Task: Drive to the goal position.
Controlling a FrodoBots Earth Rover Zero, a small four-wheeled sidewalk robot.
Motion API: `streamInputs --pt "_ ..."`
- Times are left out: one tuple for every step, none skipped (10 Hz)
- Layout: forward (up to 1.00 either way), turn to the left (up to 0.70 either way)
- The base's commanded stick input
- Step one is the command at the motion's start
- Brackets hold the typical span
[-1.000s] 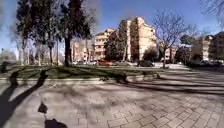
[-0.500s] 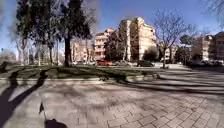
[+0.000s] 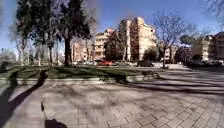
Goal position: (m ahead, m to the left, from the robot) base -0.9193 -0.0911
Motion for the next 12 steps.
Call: streamInputs --pt "0.00 -1.00" --pt "0.00 -1.00" --pt "0.00 -1.00" --pt "0.00 -1.00" --pt "0.00 -1.00" --pt "0.00 -1.00" --pt "0.00 -1.00" --pt "0.00 -1.00" --pt "0.00 -1.00" --pt "0.00 -1.00" --pt "0.00 -1.00" --pt "0.00 -1.00"
